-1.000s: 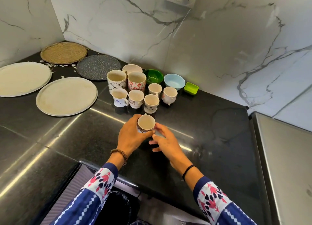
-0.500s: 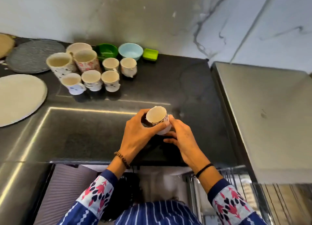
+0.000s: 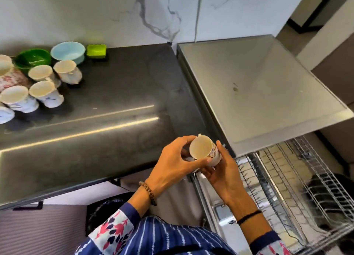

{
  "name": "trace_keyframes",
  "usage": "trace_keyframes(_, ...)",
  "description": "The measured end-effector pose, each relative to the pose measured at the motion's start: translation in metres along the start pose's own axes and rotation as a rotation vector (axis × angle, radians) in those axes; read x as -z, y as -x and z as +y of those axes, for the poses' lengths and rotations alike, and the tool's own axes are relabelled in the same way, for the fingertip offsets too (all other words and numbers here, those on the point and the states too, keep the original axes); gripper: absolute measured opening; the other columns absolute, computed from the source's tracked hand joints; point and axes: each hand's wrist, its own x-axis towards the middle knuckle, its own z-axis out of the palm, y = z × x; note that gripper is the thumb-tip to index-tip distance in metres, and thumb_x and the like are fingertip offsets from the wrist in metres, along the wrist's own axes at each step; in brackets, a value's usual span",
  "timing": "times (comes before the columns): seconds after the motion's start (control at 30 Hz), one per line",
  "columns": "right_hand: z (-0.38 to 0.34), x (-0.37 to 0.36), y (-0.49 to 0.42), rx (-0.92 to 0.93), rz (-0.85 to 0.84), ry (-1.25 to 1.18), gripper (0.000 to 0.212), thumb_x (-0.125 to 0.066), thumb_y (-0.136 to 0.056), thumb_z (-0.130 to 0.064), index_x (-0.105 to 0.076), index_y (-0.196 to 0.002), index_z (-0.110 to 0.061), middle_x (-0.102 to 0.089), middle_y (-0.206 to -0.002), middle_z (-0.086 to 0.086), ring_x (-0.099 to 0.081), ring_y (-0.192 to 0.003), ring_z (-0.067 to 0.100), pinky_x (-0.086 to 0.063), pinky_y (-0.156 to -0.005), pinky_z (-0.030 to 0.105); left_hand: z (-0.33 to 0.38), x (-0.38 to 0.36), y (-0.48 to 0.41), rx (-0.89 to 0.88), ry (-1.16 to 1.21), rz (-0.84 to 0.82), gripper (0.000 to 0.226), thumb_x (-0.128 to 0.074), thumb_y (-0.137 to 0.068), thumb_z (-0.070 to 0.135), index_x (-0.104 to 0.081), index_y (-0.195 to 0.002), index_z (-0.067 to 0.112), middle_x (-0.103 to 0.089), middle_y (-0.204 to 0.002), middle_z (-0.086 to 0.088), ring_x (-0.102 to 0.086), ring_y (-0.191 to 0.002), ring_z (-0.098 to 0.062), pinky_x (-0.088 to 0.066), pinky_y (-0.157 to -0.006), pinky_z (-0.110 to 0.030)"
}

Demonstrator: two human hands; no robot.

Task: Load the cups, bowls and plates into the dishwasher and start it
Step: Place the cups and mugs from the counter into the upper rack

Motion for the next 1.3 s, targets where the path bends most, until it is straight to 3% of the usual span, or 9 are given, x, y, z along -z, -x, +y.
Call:
trace_keyframes(0.2, -0.022, 0.088, 0.016, -0.004, 0.077, -0.063, 0.046, -0.058, -0.093, -0.046, -0.068, -0.120, -0.010, -0.074, -0.102, 0.016, -0.071, -0.080, 0.023, -0.058, -0.063, 0.030, 0.019, -0.084, -0.004, 0.008, -0.130, -0.099, 0.064, -0.081, -0.069, 0.054, -0.059, -0.125, 0.035, -0.056, -0.106, 0.013, -0.060, -0.087, -0.002, -0.054, -0.075, -0.017)
trace_keyframes(0.37, -0.024, 0.162, 0.017, -0.063, 0.128, -0.121, 0.051, -0.059, -0.093, -0.048, -0.066, -0.123, -0.007, -0.069, -0.116, 0.024, -0.065, -0.098, 0.032, -0.055, -0.071, 0.032, 0.017, -0.157, -0.002, 0.060, -0.148, -0.166, 0.063, -0.081, -0.074, 0.043, -0.057, -0.131, 0.029, -0.058, -0.111, 0.011, -0.064, -0.089, -0.004, -0.055, -0.079, -0.020)
trace_keyframes(0.47, -0.024, 0.198, 0.008, -0.086, 0.143, -0.158, 0.053, -0.062, -0.092, -0.048, -0.065, -0.121, -0.004, -0.069, -0.104, 0.021, -0.062, -0.082, 0.026, -0.052, -0.056, 0.027, 0.007, -0.194, -0.004, 0.111, -0.171, -0.192, 0.064, -0.080, -0.077, 0.035, -0.053, -0.135, 0.028, -0.058, -0.117, 0.011, -0.063, -0.093, -0.002, -0.054, -0.083, -0.020)
trace_keyframes(0.67, -0.017, 0.267, -0.030, -0.101, 0.144, -0.098, 0.040, -0.057, -0.097, -0.044, -0.067, -0.114, -0.009, -0.070, -0.084, 0.008, -0.055, -0.063, 0.016, -0.048, -0.048, 0.022, -0.027, -0.261, -0.027, 0.180, -0.195, -0.220, 0.061, -0.078, -0.081, 0.035, -0.053, -0.135, 0.026, -0.057, -0.120, 0.014, -0.058, -0.092, 0.006, -0.050, -0.084, -0.015)
trace_keyframes(0.73, -0.013, 0.285, -0.048, -0.106, 0.146, -0.067, 0.034, -0.055, -0.099, -0.043, -0.070, -0.107, -0.013, -0.071, -0.081, 0.005, -0.054, -0.063, 0.015, -0.047, -0.050, 0.023, -0.042, -0.280, -0.037, 0.211, -0.187, -0.238, 0.059, -0.077, -0.081, 0.032, -0.053, -0.134, 0.024, -0.057, -0.117, 0.015, -0.056, -0.091, 0.008, -0.048, -0.083, -0.012)
trace_keyframes(0.83, -0.009, 0.307, -0.075, -0.103, 0.145, -0.020, 0.030, -0.056, -0.099, -0.043, -0.071, -0.105, -0.018, -0.070, -0.088, 0.004, -0.058, -0.068, 0.013, -0.048, -0.056, 0.022, -0.069, -0.298, -0.053, 0.220, -0.261, -0.281, 0.062, -0.075, -0.083, 0.037, -0.050, -0.138, 0.021, -0.057, -0.128, 0.008, -0.056, -0.109, -0.005, -0.047, -0.093, -0.020)
trace_keyframes(1.0, -0.006, 0.335, -0.131, -0.045, 0.205, 0.162, 0.039, -0.072, -0.088, -0.040, -0.070, -0.112, -0.009, -0.076, -0.096, 0.005, -0.070, -0.084, 0.019, -0.057, -0.066, 0.025, -0.110, -0.305, -0.078, 0.194, -0.600, -0.385, 0.064, -0.060, -0.093, 0.040, -0.036, -0.148, 0.018, -0.043, -0.150, -0.003, -0.041, -0.135, -0.022, -0.035, -0.110, -0.033)
trace_keyframes(1.17, -0.014, 0.338, -0.189, 0.120, 0.269, 0.460, 0.054, -0.080, -0.080, -0.038, -0.057, -0.118, -0.008, -0.068, -0.121, 0.008, -0.069, -0.108, 0.025, -0.061, -0.078, 0.031, -0.141, -0.298, -0.091, 0.137, -0.803, -0.437, 0.059, -0.058, -0.094, 0.036, -0.037, -0.146, 0.018, -0.047, -0.146, -0.005, -0.037, -0.136, -0.026, -0.029, -0.114, -0.038)
trace_keyframes(1.3, -0.016, 0.328, -0.222, 0.389, 0.253, 0.736, 0.058, -0.080, -0.084, -0.031, -0.049, -0.126, -0.005, -0.062, -0.119, 0.000, -0.062, -0.104, 0.007, -0.054, -0.079, 0.013, -0.151, -0.294, -0.093, 0.071, -0.733, -0.440, 0.050, -0.058, -0.095, 0.032, -0.045, -0.141, 0.021, -0.048, -0.144, -0.001, -0.033, -0.140, -0.023, -0.016, -0.121, -0.035)
